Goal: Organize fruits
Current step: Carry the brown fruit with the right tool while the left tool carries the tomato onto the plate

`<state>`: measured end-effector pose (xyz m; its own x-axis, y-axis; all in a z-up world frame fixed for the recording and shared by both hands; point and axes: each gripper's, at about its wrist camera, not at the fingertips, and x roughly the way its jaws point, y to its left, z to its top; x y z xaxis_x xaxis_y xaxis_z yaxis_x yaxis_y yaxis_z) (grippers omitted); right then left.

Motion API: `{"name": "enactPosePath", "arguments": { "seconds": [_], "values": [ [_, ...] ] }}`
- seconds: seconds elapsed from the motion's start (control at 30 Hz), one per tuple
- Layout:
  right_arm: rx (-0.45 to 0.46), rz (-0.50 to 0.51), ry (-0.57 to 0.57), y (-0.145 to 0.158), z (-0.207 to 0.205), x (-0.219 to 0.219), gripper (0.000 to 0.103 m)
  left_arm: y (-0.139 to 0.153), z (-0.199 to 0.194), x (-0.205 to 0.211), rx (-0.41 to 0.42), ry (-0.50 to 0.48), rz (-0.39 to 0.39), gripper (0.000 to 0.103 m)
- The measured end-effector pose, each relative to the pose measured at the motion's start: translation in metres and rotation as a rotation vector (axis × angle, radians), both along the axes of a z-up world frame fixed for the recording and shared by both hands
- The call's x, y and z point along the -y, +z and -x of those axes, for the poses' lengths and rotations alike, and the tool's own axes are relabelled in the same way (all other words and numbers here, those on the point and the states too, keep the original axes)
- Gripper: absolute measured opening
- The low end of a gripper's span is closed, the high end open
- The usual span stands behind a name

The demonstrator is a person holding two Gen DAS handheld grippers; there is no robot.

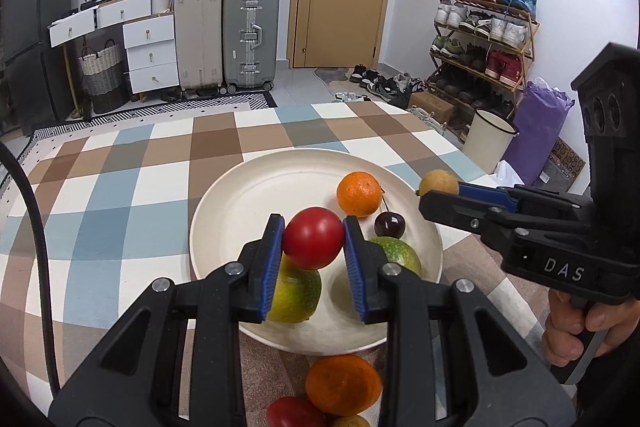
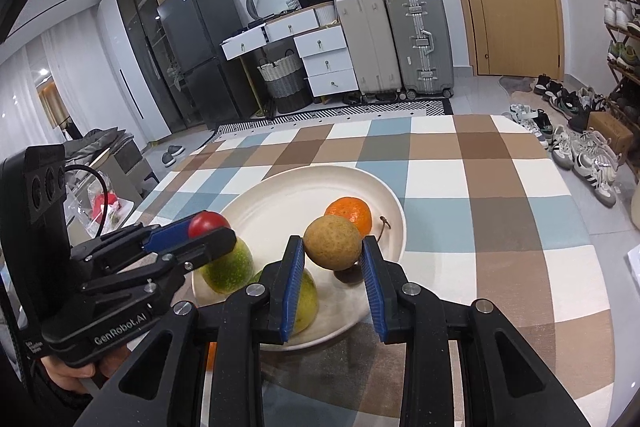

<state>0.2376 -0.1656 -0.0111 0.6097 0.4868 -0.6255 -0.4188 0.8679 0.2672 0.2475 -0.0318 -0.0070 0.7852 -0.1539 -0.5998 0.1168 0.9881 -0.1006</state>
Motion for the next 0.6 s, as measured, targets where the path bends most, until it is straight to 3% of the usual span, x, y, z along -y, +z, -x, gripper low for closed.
{"name": "enactPosePath", "arguments": {
  "seconds": [0.6],
  "values": [
    [-0.057, -0.009, -0.023, -0.016, -0.015, -0.012, 0.03, -0.01, -0.005, -0.003, -0.012, 0.01, 0.002, 0.027]
  ]
}}
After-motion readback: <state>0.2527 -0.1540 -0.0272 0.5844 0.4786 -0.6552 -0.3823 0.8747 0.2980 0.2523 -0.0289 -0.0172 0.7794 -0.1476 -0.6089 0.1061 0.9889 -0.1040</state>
